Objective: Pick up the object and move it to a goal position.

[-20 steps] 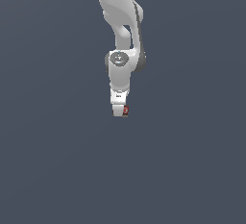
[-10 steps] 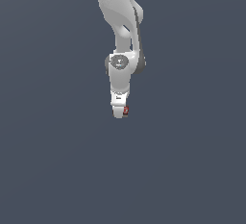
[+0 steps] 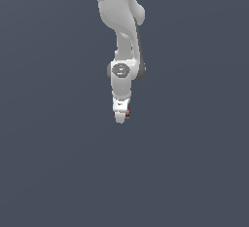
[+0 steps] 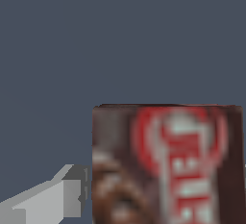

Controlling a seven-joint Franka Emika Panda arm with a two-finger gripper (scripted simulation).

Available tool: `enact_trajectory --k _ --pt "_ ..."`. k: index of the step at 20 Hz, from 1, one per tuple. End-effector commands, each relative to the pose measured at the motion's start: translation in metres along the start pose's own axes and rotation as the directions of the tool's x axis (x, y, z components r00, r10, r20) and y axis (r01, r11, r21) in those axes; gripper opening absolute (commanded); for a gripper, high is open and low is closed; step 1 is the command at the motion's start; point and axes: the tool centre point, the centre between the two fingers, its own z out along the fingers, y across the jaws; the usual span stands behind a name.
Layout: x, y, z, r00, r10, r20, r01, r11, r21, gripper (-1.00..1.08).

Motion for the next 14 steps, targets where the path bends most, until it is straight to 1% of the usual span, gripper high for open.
enact_trajectory --k 1,2,14 --pt "-0.0001 0.0004 0.0024 1.000 0.000 0.000 0.000 1.000 -0.001 1.00" --pt "-0.0001 0.0004 0.0024 1.000 0.000 0.000 0.000 1.000 -0.001 -1.00" --pt "0.0004 0.0020 0.0007 1.000 -0.001 0.000 0.001 1.000 -0.003 -1.00"
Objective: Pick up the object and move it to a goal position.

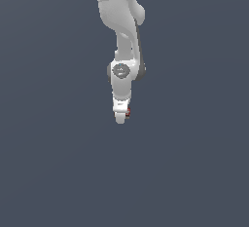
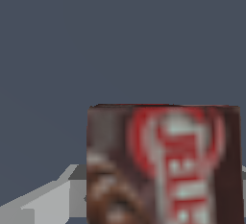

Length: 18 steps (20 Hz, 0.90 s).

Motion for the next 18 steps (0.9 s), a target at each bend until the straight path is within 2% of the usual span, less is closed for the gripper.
enact_trajectory --k 1,9,18 --pt "0.000 0.002 -0.001 1.000 0.001 0.000 -0.001 1.000 0.000 -1.00" --pt "0.006 0.023 -0.019 1.000 0.001 -0.001 -0.001 1.000 0.000 -1.00" --pt "0.021 0.072 -0.060 1.000 0.001 -0.003 -0.001 1.000 0.001 -1.00"
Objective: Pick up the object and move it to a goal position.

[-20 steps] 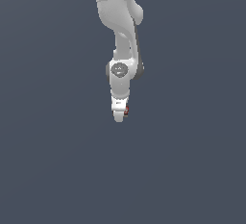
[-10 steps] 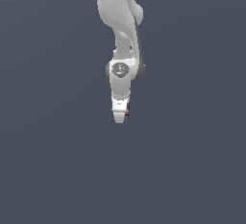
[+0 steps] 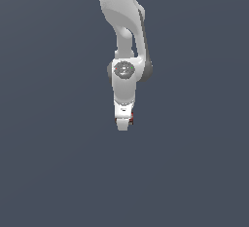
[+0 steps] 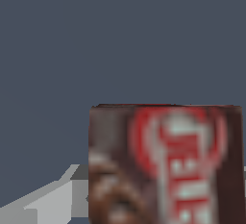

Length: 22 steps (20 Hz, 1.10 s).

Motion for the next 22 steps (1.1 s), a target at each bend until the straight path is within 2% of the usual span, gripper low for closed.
enact_trajectory --k 1,13,22 --pt "0.005 0.016 -0.013 1.000 0.000 -0.001 0.000 1.000 0.000 -1.00" --pt "0.024 0.087 -0.068 1.000 0.001 0.000 -0.001 1.000 0.001 -1.00" --pt "0.033 0.123 -0.095 1.000 0.001 0.001 -0.001 1.000 0.001 -1.00"
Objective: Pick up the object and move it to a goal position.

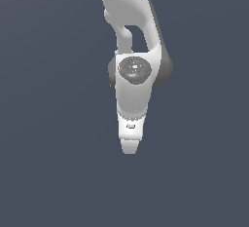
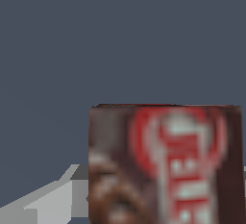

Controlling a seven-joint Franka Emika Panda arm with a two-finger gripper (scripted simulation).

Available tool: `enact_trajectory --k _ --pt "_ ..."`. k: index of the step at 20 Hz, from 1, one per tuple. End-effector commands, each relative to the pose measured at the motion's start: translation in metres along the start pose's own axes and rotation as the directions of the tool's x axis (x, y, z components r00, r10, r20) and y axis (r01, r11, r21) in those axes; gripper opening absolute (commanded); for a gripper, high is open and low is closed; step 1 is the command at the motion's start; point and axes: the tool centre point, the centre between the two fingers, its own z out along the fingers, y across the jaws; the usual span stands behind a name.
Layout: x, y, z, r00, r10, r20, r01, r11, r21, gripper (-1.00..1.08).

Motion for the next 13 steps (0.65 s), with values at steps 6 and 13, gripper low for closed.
enact_trajectory --k 6,13 --pt "0.004 0.017 -0.012 1.000 0.000 0.001 0.000 1.000 0.001 -1.00" --pt "0.005 0.022 -0.014 1.000 0.000 0.001 0.000 1.000 0.001 -1.00"
